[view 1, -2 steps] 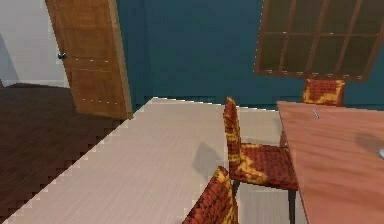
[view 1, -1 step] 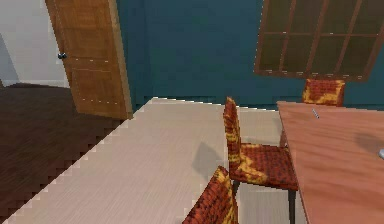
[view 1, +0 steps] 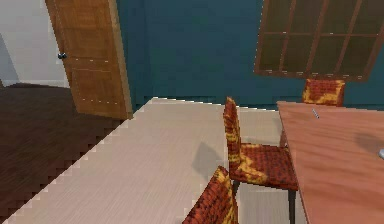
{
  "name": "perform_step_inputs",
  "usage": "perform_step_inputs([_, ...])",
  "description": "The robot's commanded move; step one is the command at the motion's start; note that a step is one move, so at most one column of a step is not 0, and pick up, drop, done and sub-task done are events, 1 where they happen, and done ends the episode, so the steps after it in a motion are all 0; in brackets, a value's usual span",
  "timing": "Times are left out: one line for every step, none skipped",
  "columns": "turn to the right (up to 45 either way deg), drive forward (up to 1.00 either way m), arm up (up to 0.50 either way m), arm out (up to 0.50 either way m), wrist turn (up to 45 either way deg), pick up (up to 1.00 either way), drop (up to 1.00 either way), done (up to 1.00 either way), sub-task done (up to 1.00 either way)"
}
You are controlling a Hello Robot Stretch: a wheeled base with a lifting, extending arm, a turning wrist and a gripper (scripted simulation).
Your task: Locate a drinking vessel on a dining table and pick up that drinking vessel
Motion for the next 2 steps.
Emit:
perform_step_inputs([0.0, 0.0, 0.1, 0.0, 0.0, 0.0, 0.0, 0.0, 0.0])
perform_step_inputs([0.0, 0.0, 0.0, 0.0, 0.0, 0.0, 0.0, 1.0, 0.0])
